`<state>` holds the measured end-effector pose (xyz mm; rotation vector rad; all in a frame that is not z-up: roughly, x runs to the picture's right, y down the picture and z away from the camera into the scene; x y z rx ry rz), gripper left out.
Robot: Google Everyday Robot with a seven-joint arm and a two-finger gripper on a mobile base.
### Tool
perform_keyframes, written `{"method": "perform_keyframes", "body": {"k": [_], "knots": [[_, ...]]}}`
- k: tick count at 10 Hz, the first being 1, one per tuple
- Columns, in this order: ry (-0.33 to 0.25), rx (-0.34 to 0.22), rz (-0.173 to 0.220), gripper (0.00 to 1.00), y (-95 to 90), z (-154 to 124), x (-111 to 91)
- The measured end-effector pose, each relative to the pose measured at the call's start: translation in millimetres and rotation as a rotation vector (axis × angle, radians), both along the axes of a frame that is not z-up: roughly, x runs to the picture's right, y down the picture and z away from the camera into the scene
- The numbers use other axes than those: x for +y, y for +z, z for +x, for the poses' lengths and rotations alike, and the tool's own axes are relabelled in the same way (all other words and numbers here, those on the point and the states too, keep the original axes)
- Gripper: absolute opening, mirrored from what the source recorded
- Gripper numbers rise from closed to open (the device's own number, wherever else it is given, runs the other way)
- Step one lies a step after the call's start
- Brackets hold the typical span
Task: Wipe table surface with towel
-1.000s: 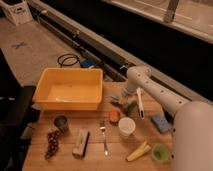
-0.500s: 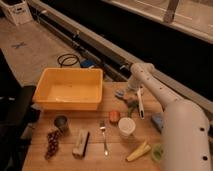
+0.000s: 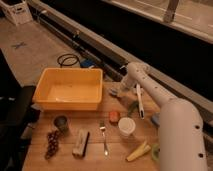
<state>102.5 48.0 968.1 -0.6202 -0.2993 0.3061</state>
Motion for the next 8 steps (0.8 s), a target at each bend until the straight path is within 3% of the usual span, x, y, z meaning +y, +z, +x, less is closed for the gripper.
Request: {"method": "perform_keyframes", "body": {"k": [3, 5, 8], "knots": [[0.003, -0.05, -0.03, 0.0, -25.1, -10, 31], [0.002, -0.032, -0.05, 0.0, -28.7, -3, 39], [0.011, 0.031, -0.073, 0.0, -21.3, 38, 34]]}}
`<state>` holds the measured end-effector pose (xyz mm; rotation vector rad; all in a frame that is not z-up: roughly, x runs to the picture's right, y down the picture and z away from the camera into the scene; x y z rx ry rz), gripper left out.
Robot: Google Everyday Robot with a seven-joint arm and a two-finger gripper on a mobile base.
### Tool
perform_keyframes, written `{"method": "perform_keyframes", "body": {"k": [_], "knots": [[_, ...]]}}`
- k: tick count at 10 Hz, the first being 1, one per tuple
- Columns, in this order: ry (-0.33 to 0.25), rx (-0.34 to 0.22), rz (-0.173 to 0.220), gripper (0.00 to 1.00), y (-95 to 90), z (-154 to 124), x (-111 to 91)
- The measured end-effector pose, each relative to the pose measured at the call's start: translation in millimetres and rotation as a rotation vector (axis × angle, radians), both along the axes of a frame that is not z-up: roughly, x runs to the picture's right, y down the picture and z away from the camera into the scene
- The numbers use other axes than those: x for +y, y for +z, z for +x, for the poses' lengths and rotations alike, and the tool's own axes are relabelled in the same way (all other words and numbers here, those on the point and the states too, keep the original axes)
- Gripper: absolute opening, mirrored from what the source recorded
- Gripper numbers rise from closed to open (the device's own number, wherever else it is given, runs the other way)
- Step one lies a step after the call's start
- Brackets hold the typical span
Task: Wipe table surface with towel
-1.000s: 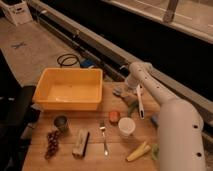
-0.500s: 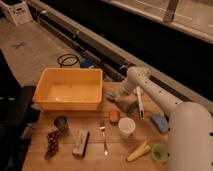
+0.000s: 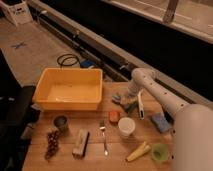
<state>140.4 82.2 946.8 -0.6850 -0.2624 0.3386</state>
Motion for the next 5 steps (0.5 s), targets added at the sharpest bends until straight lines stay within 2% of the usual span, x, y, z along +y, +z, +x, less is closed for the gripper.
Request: {"method": "perform_keyframes", "body": {"k": [2, 3, 5], "knots": [[0.016, 0.031, 0.001, 0.0, 18.5, 13, -18], [0.028, 0.04, 0.014, 0.0, 27.5, 18, -29], [0.035, 0.028, 0.039, 0.0, 38.1, 10, -47]]}}
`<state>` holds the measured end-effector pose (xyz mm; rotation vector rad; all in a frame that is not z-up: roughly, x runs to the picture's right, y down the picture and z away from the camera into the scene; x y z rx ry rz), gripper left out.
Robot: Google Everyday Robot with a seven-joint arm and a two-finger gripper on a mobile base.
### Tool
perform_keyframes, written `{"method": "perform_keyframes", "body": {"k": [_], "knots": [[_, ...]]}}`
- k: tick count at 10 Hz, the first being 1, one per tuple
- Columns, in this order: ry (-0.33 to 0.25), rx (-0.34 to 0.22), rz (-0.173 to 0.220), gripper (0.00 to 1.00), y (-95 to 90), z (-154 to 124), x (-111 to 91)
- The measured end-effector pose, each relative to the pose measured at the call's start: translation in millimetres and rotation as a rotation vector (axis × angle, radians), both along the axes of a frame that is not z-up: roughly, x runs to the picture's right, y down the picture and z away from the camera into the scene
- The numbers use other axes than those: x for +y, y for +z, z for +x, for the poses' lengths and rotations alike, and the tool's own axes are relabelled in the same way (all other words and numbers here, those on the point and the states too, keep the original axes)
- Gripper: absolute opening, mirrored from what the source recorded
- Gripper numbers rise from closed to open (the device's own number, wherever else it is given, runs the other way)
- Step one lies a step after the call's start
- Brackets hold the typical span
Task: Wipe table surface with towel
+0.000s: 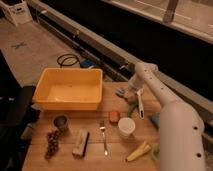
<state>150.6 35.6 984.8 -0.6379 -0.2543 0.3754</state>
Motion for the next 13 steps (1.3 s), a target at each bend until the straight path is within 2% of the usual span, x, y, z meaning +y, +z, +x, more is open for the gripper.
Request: {"method": "perform_keyframes", "body": {"k": [3, 5, 6, 7, 9, 10, 11, 13], "knots": [[-0.017, -0.071, 0.034, 0.0, -6.4, -37, -6], [-0.042, -0.107, 0.029, 0.0, -19.0, -55, 6], [-0.052, -0.113, 0.008, 0.0, -27.1, -54, 22], [-0.059, -0.112, -0.011, 0.0, -36.3, -49, 35], [-0.063, -0.097, -0.032, 0.0, -45.2, -40, 48], [-0.054, -0.066, -0.041, 0.0, -47.9, -18, 50], [-0.047, -0.047, -0.044, 0.0, -48.3, -4, 49], [-0.031, -0.024, -0.017, 0.0, -44.3, 14, 34]]}}
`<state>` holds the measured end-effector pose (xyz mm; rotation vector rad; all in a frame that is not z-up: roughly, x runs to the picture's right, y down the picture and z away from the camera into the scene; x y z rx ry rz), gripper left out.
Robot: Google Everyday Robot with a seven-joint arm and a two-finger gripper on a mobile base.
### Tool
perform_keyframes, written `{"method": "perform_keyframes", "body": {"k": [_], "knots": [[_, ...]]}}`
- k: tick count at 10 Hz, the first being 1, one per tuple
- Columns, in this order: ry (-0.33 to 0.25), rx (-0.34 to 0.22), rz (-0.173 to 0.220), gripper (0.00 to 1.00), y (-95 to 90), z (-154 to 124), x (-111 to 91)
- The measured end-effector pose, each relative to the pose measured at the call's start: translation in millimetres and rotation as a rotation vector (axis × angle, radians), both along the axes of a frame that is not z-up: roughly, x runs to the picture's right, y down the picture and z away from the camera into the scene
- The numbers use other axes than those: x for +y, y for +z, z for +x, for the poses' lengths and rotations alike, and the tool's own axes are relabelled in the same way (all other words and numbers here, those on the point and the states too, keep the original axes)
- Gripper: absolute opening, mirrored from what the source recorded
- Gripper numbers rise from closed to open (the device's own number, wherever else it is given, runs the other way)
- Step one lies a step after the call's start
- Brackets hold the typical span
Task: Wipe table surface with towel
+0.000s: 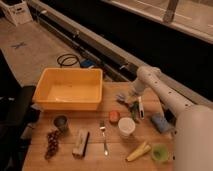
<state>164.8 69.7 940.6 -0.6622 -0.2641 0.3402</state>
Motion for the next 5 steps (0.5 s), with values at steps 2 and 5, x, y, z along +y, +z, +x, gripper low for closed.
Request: {"method": "perform_keyframes", "body": {"k": [2, 5], "knots": [[0.003, -0.007, 0.035, 0.0, 9.0, 2, -19], [0.01, -0.064, 0.064, 0.0, 13.8, -34, -27]]}}
